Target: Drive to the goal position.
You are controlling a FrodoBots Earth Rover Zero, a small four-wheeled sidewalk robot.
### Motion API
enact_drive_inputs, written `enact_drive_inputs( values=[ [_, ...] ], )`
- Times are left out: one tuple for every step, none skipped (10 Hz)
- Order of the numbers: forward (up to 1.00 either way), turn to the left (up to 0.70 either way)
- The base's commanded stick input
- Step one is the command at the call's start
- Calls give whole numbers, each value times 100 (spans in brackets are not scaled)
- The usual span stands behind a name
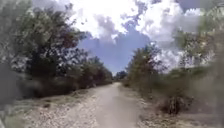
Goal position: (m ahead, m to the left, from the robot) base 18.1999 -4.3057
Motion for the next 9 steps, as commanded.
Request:
enact_drive_inputs(
  values=[
    [70, 0],
    [70, 0],
    [70, 0],
    [70, 0],
    [70, 0],
    [70, 0],
    [70, 0],
    [70, 0],
    [70, 0]
  ],
)
